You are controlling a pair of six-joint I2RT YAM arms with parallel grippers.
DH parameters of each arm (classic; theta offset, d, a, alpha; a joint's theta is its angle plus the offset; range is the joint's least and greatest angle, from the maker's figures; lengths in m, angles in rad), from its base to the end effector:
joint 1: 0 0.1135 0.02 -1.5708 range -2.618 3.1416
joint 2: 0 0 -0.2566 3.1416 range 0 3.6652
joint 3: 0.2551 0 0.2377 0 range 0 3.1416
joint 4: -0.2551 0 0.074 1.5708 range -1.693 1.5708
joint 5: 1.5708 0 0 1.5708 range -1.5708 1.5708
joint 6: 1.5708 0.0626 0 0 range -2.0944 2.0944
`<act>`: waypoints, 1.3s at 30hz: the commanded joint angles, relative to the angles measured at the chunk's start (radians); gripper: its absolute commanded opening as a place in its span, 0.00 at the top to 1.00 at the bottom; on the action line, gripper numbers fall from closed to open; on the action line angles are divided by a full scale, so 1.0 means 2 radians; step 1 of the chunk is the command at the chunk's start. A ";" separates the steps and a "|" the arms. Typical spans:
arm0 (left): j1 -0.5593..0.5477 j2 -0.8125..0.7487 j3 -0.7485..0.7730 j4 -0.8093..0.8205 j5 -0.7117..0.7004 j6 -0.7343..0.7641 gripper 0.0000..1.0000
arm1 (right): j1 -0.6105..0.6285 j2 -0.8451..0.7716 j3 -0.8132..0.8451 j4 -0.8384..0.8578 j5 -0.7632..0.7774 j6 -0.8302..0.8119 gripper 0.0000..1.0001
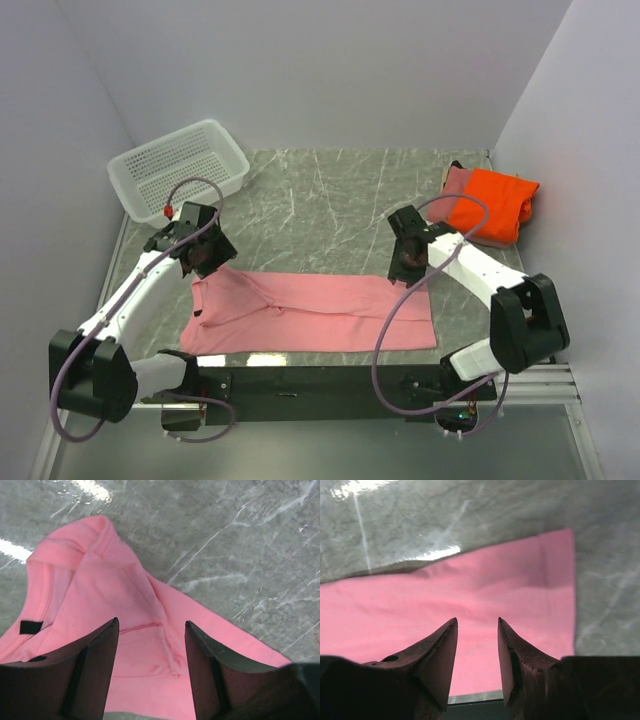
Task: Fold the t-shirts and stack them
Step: Fold the tshirt
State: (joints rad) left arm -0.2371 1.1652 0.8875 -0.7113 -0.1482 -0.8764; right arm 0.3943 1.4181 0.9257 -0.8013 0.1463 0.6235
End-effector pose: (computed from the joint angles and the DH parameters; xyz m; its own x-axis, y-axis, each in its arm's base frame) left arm 0.2268 -0.0453 0.2304 -0.6376 -0.6278 -0.4465 -0.5259 0.7782 -0.3433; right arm 0.2336 0.0873 0.1805 -0.9214 0.2423 -0.3040 0.2399 0.9697 0.0459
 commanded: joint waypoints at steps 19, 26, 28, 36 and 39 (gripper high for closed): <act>0.013 0.101 -0.046 0.126 0.017 -0.019 0.35 | -0.026 0.153 0.023 0.101 -0.065 0.015 0.59; 0.013 0.129 0.022 0.117 -0.005 0.006 0.35 | -0.074 0.129 0.008 0.095 -0.047 0.012 0.59; 0.013 0.128 0.035 0.111 -0.016 0.013 0.34 | -0.081 0.126 0.010 0.093 -0.046 0.009 0.59; 0.036 0.125 0.020 0.101 -0.045 0.026 0.39 | -0.081 0.122 0.007 0.093 -0.047 0.008 0.59; 0.040 0.130 0.010 0.105 -0.050 0.029 0.44 | -0.082 0.121 0.007 0.092 -0.046 0.007 0.59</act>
State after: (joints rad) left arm -0.1631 1.4334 0.9226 -0.5022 -0.2123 -0.8467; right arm 0.2375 1.6691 0.9680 -0.6262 -0.0105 0.6537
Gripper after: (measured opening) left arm 0.573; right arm 0.409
